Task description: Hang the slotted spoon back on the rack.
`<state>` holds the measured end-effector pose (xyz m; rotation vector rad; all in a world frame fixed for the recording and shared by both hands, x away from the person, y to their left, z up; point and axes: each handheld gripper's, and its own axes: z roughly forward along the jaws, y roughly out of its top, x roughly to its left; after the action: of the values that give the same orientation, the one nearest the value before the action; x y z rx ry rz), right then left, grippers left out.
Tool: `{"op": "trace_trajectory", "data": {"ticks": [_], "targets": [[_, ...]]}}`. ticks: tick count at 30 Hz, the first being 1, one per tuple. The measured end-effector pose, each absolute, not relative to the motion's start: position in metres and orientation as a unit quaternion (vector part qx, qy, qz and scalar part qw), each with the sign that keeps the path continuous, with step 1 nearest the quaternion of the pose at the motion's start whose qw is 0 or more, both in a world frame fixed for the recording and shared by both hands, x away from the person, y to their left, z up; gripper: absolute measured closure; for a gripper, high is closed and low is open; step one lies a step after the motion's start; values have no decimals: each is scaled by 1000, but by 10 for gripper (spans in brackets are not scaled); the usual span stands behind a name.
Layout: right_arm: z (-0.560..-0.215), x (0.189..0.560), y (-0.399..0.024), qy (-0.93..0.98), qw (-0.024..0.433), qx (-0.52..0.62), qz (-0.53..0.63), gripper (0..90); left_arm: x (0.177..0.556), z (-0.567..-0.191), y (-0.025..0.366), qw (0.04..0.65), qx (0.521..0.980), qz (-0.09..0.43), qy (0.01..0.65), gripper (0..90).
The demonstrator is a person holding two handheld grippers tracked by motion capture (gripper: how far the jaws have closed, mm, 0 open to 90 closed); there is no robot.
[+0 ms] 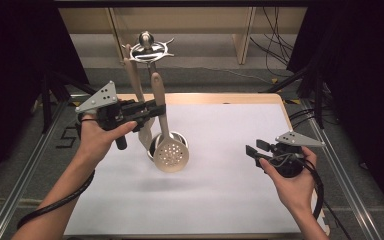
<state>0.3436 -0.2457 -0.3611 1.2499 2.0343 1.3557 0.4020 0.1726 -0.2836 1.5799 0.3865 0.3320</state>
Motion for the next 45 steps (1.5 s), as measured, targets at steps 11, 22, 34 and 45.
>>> {"op": "trace_trajectory", "data": {"ticks": [11, 22, 34, 45], "targets": [[-360, 342, -244, 723, 188, 457, 483, 534, 407, -280, 177, 677, 701, 143, 174, 749], [-360, 342, -243, 724, 186, 458, 482, 531, 411, -278, 178, 674, 703, 142, 174, 749], [-361, 344, -245, 732, 196, 449, 474, 531, 416, -276, 180, 675, 702, 140, 178, 749], [-362, 344, -243, 727, 192, 448, 483, 531, 418, -276, 182, 676, 702, 139, 178, 750]]}}
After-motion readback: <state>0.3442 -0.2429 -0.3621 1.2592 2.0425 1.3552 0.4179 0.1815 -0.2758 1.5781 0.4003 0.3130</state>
